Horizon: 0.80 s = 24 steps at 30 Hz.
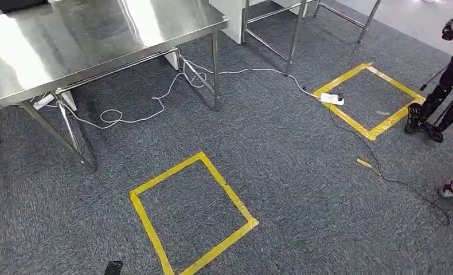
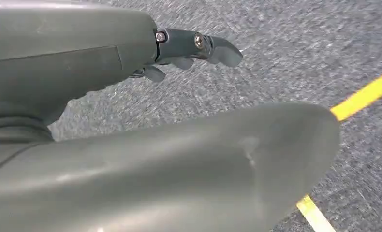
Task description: Take the parts from the cabinet and place them on the table.
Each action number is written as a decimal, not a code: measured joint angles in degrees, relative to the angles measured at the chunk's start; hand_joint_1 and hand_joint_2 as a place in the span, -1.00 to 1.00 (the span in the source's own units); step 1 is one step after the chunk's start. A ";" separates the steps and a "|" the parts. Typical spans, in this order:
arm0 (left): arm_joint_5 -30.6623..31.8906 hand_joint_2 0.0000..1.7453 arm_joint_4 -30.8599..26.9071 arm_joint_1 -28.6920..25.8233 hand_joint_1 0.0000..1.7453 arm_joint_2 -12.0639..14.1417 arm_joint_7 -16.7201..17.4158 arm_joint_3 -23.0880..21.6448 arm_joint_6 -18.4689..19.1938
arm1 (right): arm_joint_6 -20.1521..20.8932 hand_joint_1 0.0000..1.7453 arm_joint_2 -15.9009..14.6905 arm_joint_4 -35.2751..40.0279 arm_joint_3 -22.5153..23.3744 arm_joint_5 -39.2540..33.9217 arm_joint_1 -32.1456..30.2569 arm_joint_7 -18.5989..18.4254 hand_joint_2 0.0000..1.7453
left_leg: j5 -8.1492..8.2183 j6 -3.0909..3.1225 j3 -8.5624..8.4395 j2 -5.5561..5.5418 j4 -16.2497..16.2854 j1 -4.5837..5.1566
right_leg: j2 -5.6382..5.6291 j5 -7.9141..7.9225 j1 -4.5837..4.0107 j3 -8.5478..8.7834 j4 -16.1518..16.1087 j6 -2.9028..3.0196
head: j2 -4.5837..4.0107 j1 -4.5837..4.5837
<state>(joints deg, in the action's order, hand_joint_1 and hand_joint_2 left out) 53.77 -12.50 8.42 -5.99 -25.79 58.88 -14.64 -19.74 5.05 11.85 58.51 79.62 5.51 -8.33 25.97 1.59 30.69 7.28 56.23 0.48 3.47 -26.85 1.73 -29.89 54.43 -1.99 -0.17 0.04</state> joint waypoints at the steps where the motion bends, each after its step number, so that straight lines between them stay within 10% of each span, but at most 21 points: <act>1: 0.02 -1.00 0.00 0.00 -1.00 -0.04 0.02 -0.07 0.00 | 0.00 -1.00 -0.11 -0.02 0.00 -0.02 -0.12 0.00 -1.00 | 0.23 -0.30 -0.10 0.66 0.23 -0.30 | -0.82 0.01 0.41 0.07 0.04 0.10 | 0.00 0.24; 4: 0.28 -1.00 0.02 0.03 -1.00 0.09 1.73 -0.28 0.33 | 0.00 -1.00 -0.02 0.00 0.00 -0.02 -0.25 0.00 -1.00 | 5.96 -1.39 2.46 -5.49 7.07 -1.26 | -2.52 0.82 0.61 0.16 0.04 1.37 | 0.00 0.24; 7: 0.88 -1.00 0.09 -0.28 -1.00 0.09 5.60 -0.33 1.40 | 0.31 -1.00 -0.04 0.00 0.00 0.13 -0.31 0.00 -1.00 | 10.99 -1.51 7.38 -6.98 19.12 -1.28 | -4.84 1.19 0.40 -0.33 0.11 1.79 | 0.00 0.26; 10: 2.32 -1.00 0.11 -0.32 -1.00 0.20 12.58 -0.63 3.39 | 1.05 -1.00 -0.04 0.00 0.00 0.37 -0.40 0.00 -1.00 | 5.09 -1.44 3.85 -7.64 11.72 -1.80 | -7.42 1.20 0.59 -0.15 0.38 1.72 | 0.00 0.24; 12: 3.39 -1.00 0.24 -0.62 -1.00 0.26 16.55 -1.16 4.85 | 1.36 -1.00 -0.04 0.00 0.00 0.52 -0.26 0.00 -1.00 | 1.49 -1.54 0.58 -12.45 3.57 -2.70 | -8.92 1.14 0.53 -0.61 0.88 1.31 | 0.00 0.33; 16: 4.50 -1.00 0.31 -0.80 -1.00 0.24 22.13 -1.90 7.26 | 1.92 -1.00 -0.15 0.00 -0.02 0.79 -0.46 -0.33 -1.00 | 1.76 -0.51 0.81 -10.79 2.75 -1.68 | -11.49 1.90 0.10 -2.59 1.10 -1.00 | 0.00 0.39; 17: 4.81 -1.00 0.37 -0.80 -1.00 0.09 23.35 -2.14 8.29 | 2.08 -1.00 -0.31 0.00 -0.02 0.83 -0.57 -0.46 -1.00 | 1.12 0.46 0.73 -9.85 1.94 -2.01 | -10.97 1.61 -0.02 -3.19 1.61 -1.26 | 0.00 0.28; 18: 5.11 -1.00 0.46 -0.80 -1.00 0.11 24.32 -2.38 9.18 | 2.25 -1.00 -0.44 0.00 -0.02 0.85 -0.62 -0.48 -1.00 | 0.91 0.92 0.89 -9.23 1.87 -1.66 | -7.36 0.45 -0.21 -4.19 3.66 -0.85 | 0.00 0.22; 20: 5.36 -1.00 0.48 -1.09 -1.00 0.20 25.20 -2.71 9.88 | 2.36 -1.00 -0.37 -0.02 -0.02 0.85 -0.31 -0.50 -1.00 | 0.80 1.54 1.29 -7.57 1.87 -1.23 | -4.58 -3.33 -0.24 -8.24 11.66 0.02 | 0.00 -0.31; 22: 5.73 -1.00 0.48 -1.28 -1.00 0.20 25.97 -2.89 10.23 | 2.40 -1.00 -0.37 -0.02 -0.02 0.85 -0.28 -0.52 -1.00 | 0.62 1.84 1.70 -5.71 1.88 -0.63 | -4.11 -6.18 -0.26 -11.94 19.82 0.15 | 0.00 -0.31; 24: 6.16 -1.00 0.48 -1.24 -1.00 0.20 26.45 -3.06 10.23 | 2.62 -1.00 -0.55 -0.02 -0.02 0.66 -0.43 -0.61 -1.00 | 0.44 2.00 1.95 -4.10 1.88 -0.20 | -4.01 -5.06 -0.42 -9.85 17.51 -0.46 | 0.00 -0.31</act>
<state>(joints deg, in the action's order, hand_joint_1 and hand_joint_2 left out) 59.93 -12.02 7.18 -5.79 0.66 55.83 -4.42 -17.11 4.50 11.82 58.49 80.28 5.08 -8.94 26.42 3.60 32.64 3.18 58.11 0.28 -0.55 -31.91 1.31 -39.73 71.94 -2.45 -0.17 -0.26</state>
